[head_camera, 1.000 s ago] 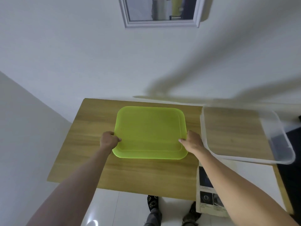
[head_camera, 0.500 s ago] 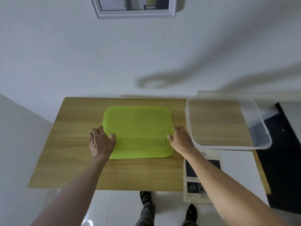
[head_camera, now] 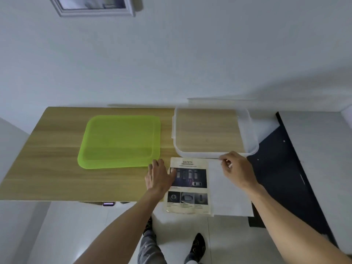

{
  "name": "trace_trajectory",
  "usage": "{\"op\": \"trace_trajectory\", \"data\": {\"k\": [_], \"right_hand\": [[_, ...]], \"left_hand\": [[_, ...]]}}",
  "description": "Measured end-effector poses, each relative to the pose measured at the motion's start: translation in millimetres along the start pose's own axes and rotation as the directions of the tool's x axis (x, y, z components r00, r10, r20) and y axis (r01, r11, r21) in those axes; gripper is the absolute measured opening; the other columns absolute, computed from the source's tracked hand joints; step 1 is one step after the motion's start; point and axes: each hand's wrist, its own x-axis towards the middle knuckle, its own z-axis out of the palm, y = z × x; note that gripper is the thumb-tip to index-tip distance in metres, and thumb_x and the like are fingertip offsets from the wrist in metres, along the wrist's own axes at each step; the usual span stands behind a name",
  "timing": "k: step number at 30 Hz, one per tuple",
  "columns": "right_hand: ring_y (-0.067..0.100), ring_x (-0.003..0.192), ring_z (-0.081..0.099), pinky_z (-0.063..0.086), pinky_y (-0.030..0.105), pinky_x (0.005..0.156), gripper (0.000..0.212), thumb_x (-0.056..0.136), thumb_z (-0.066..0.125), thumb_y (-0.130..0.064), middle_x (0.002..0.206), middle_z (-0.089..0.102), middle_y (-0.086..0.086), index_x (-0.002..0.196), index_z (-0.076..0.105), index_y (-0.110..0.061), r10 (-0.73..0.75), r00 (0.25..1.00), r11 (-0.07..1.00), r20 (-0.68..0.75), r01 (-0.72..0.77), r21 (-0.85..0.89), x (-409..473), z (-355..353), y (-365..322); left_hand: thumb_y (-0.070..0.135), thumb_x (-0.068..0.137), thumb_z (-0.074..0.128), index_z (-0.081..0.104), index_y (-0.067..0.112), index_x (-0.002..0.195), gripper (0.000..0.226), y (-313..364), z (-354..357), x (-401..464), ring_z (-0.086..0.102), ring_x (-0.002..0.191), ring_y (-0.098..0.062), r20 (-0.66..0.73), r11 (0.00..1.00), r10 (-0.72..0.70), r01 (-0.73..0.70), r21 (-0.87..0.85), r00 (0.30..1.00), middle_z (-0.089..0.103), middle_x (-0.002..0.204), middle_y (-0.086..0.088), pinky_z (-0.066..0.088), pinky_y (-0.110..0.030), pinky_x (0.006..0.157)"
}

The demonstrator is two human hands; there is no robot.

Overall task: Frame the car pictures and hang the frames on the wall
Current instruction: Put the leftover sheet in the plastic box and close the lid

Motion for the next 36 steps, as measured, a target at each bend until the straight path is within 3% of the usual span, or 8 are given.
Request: {"op": "trace_trajectory", "data": {"k": [3,7,15,21,25,29,33,36], "right_hand": [[0.021,0.099,0.065,0.056,0.037,0.074,0.022,0.095,0.06,-0.026,0.117,0.064,0.001,0.115,0.066,-0.02,0.263,0.951,0.955,0.162,-0.234,-0.182,-34.5,-7.3,39.3],[0.027,0.115,0.05,0.046,0.035,0.074,0.054,0.089,0.061,-0.052,0.127,0.045,0.009,0.125,0.049,-0.014,0.543,0.772,0.829,0.33,-0.432,-0.354,-59.0,-5.1,55.8],[0.031,0.119,0.047,0.051,0.036,0.089,0.075,0.083,0.076,-0.029,0.135,0.035,0.014,0.14,0.032,-0.008,0.642,0.676,0.762,0.362,-0.614,-0.204,-56.4,10.2,53.6],[0.031,0.11,0.056,0.055,0.043,0.09,0.089,0.064,0.088,-0.015,0.129,0.043,0.011,0.134,0.035,-0.016,0.674,0.597,0.651,0.435,-0.759,0.033,-54.2,9.3,66.3],[0.029,0.105,0.057,0.056,0.037,0.081,0.079,0.064,0.086,-0.009,0.124,0.045,0.007,0.126,0.04,-0.017,0.691,0.559,0.567,0.459,-0.812,0.136,-54.7,5.7,70.0],[0.025,0.097,0.06,0.052,0.029,0.064,0.069,0.072,0.078,-0.001,0.117,0.052,0.006,0.126,0.037,-0.015,0.67,0.593,0.51,0.446,-0.805,0.304,-59.1,5.1,71.5],[0.024,0.092,0.068,0.06,0.042,0.08,0.053,0.07,0.075,-0.005,0.11,0.067,0.004,0.117,0.053,-0.015,0.658,0.599,0.48,0.456,-0.8,0.36,-67.2,3.4,74.2],[0.02,0.088,0.066,0.056,0.034,0.069,0.042,0.079,0.073,0.001,0.101,0.066,-0.001,0.111,0.054,-0.018,0.645,0.613,0.475,0.456,-0.789,0.389,-75.0,-7.6,63.9]], "left_hand": [[0.056,0.082,0.059,0.046,0.008,0.124,0.065,17.3,24.5,-23.9,0.045,0.118,-0.03,0.108,0.991,-0.131,0.129,0.031,0.985,0.046,0.125,-0.01,0.044,-0.041,0.087],[0.053,0.078,0.069,0.042,0.004,0.128,0.076,26.7,42.6,-37.9,0.04,0.121,-0.032,0.118,0.974,-0.222,0.214,0.079,0.968,0.037,0.13,-0.012,0.044,-0.04,0.091],[0.042,0.062,0.086,0.038,-0.001,0.13,0.094,36.6,48.2,-27.0,0.038,0.125,-0.04,0.145,0.894,-0.428,0.442,-0.076,0.892,0.04,0.133,-0.022,0.039,-0.048,0.101],[0.033,0.061,0.087,0.048,0.005,0.118,0.075,28.2,49.3,-29.1,0.043,0.12,-0.039,0.147,0.875,-0.432,0.453,-0.171,0.89,0.047,0.123,-0.02,0.037,-0.047,0.102],[0.031,0.068,0.083,0.048,0.007,0.11,0.059,25.2,42.7,-37.7,0.057,0.094,-0.032,0.154,0.861,-0.371,0.401,-0.311,0.916,0.057,0.103,-0.012,0.048,-0.042,0.077],[0.015,0.081,0.068,0.053,0.01,0.111,0.034,17.1,30.3,-44.8,0.067,0.07,-0.028,0.257,0.725,-0.338,0.425,-0.542,0.905,0.066,0.085,-0.008,0.059,-0.044,0.066],[-0.007,0.082,0.061,0.059,0.012,0.113,0.037,-0.5,18.9,-45.7,0.071,0.068,-0.027,0.389,0.606,-0.26,0.463,-0.647,0.884,0.072,0.082,-0.01,0.059,-0.039,0.063],[-0.008,0.08,0.066,0.06,0.013,0.117,0.043,-15.7,13.7,-45.2,0.071,0.068,-0.027,0.425,0.539,-0.222,0.474,-0.697,0.878,0.074,0.08,-0.012,0.056,-0.036,0.062]]}}
